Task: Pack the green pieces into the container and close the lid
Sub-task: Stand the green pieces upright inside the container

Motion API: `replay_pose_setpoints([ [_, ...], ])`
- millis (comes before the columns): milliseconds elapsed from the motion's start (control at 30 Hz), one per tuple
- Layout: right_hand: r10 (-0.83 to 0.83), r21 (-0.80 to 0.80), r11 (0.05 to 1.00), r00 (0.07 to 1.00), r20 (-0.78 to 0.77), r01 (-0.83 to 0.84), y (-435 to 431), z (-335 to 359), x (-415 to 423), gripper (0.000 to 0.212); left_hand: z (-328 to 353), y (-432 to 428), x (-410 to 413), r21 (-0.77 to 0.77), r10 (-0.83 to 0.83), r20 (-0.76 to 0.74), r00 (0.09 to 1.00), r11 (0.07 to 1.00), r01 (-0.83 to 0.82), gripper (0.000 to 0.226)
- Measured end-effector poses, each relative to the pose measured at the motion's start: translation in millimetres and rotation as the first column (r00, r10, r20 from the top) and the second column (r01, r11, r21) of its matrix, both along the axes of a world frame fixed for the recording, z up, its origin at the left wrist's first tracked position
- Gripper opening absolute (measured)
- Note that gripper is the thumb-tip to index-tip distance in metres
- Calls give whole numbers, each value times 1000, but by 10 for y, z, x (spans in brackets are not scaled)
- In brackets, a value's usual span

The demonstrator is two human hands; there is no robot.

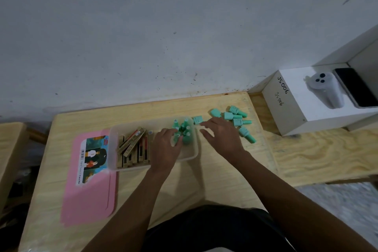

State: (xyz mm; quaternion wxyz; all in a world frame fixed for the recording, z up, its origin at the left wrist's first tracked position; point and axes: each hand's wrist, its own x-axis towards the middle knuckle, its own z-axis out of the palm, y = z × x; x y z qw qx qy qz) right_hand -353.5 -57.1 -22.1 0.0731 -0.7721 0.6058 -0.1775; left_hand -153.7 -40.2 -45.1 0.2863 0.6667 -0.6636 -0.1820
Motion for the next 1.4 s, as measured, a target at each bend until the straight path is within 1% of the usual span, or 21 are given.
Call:
replay_pose_setpoints([
  [33,-94,30,995,995,37,93,39,-18,-119,25,50,10,-45,-54,-1,13,1000,999,2,24],
  [100,-280,106,956,958,58,273,127,-85,-391,26,141,6,-193,-135,-53,5,999,989,54,20],
  [167,-436,219,881,900,28,420,217,-161,-660,31,222,-34,-411,-186,-141,-1,990,973,138,17],
  [233,-541,335,784,840,-44,523,276,-218,-896,38,298,-129,-653,-188,-220,-4,975,958,215,16],
  [300,-575,411,712,809,-122,569,302,-266,-1074,44,335,-280,-870,-88,-291,47,956,952,294,24],
  [367,-565,480,666,806,-176,572,297,-310,-1179,44,333,-471,-1029,125,-330,214,919,943,309,37],
  [433,-532,542,640,823,-199,545,263,-343,-1236,39,326,-679,-1101,330,-351,438,828,919,215,44],
  [500,-511,559,642,836,-197,524,206,-359,-1282,33,317,-860,-1115,441,-398,602,692,888,127,41],
  [567,-495,572,652,851,-176,498,136,-359,-1330,29,295,-1013,-1101,519,-449,686,573,853,47,36],
  [600,-485,585,657,861,-153,474,104,-359,-1357,28,276,-1075,-1086,553,-474,702,532,833,14,34],
  [667,-485,607,670,871,-80,428,57,-370,-1415,28,229,-1167,-1063,601,-513,700,497,799,-20,30],
  [767,-557,603,693,824,101,395,6,-382,-1499,28,142,-1241,-1068,609,-530,674,514,793,18,28],
  [867,-551,564,755,789,272,333,-60,-369,-1521,29,73,-1273,-1095,601,-542,665,514,797,62,24],
  [967,-524,544,793,763,379,274,-129,-311,-1487,27,38,-1280,-1103,616,-568,640,518,782,98,22],
  [1033,-524,548,802,721,453,238,-173,-259,-1435,27,28,-1280,-1087,609,-579,618,532,780,141,20],
  [1167,-542,542,811,630,556,220,-242,-147,-1283,27,79,-1325,-1077,535,-588,637,499,802,264,20],
  [1233,-542,533,818,595,593,213,-253,-99,-1211,28,150,-1352,-1082,523,-607,617,502,792,315,20],
  [1267,-537,528,823,583,609,207,-249,-65,-1175,28,188,-1358,-1082,519,-615,593,519,785,338,20],
  [1300,-534,523,827,577,619,204,-243,-31,-1139,28,225,-1359,-1077,513,-618,554,558,781,355,20],
  [1333,-531,518,830,575,623,205,-234,3,-1099,28,270,-1345,-1062,503,-608,497,619,783,366,20],
  [1400,-523,505,838,565,638,206,-205,83,-1003,29,380,-1296,-992,471,-545,320,775,801,369,19],
])
